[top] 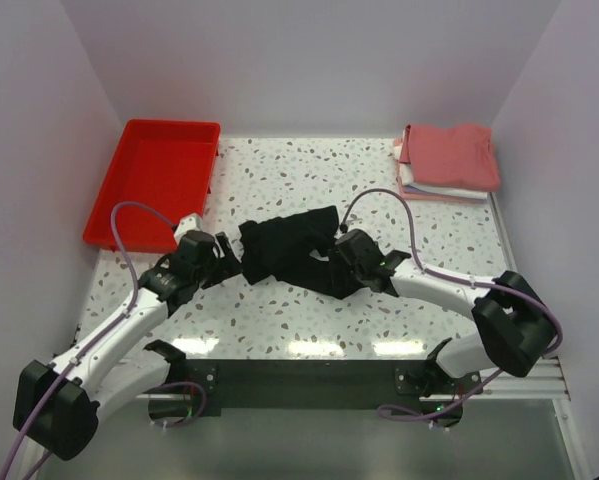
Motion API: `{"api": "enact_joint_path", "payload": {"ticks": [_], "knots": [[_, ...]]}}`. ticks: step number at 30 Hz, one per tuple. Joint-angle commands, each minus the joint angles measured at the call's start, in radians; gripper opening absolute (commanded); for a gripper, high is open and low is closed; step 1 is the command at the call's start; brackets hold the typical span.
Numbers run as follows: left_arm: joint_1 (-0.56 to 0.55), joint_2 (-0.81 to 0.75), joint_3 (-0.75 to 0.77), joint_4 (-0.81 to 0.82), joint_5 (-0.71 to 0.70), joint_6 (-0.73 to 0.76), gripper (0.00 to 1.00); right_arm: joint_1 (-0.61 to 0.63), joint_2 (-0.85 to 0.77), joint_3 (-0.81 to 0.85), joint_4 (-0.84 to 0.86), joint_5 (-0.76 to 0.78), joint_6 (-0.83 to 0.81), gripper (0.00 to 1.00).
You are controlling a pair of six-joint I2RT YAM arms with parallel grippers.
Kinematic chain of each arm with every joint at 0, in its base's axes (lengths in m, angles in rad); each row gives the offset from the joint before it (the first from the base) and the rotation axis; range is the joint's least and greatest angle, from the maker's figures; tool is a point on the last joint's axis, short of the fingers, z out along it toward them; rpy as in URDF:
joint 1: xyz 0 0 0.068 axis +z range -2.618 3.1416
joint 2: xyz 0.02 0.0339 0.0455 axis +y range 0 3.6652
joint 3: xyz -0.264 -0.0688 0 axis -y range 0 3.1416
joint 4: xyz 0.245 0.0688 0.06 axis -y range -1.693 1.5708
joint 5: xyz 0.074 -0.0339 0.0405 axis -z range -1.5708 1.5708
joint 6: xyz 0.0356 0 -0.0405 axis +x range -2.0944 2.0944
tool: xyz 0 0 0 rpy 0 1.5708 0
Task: Fold and stack the t-shirts
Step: Flatten the tshirt out
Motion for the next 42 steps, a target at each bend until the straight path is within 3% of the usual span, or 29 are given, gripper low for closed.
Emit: {"api": "enact_joint_path", "payload": {"ticks": [1, 9, 15, 19, 23, 28, 33, 38, 42], "knots": [[0.002, 0.007, -0.022, -0.018, -0.037, -0.042, 1.00, 0.040, 0.034, 0.042, -0.021, 0.065, 0.058, 0.75], [0.002, 0.007, -0.028, 0.025, -0.014, -0.026, 1.00, 0.059, 0.071, -0.033, -0.023, 0.091, 0.151, 0.71], [0.002, 0.017, -0.026, 0.030, -0.020, -0.016, 1.00, 0.059, 0.100, -0.050, -0.014, 0.088, 0.165, 0.59], [0.002, 0.021, -0.022, 0.030, -0.035, -0.012, 1.00, 0.059, 0.100, -0.079, 0.011, 0.080, 0.175, 0.21], [0.002, 0.022, -0.035, 0.065, 0.011, -0.009, 1.00, 0.060, 0.035, -0.055, -0.012, 0.077, 0.152, 0.11], [0.002, 0.056, -0.112, 0.183, 0.078, 0.007, 0.96, 0.059, -0.076, -0.068, 0.015, 0.083, 0.135, 0.04], [0.002, 0.128, -0.170, 0.359, 0.240, 0.050, 0.79, 0.059, -0.166, -0.101, 0.045, 0.035, 0.142, 0.03], [0.002, 0.232, -0.186, 0.511, 0.386, 0.074, 0.70, 0.059, -0.148, -0.085, 0.020, 0.043, 0.151, 0.02], [0.002, 0.306, -0.173, 0.594, 0.402, 0.077, 0.65, 0.059, -0.128, -0.085, 0.026, 0.032, 0.150, 0.02]]}}
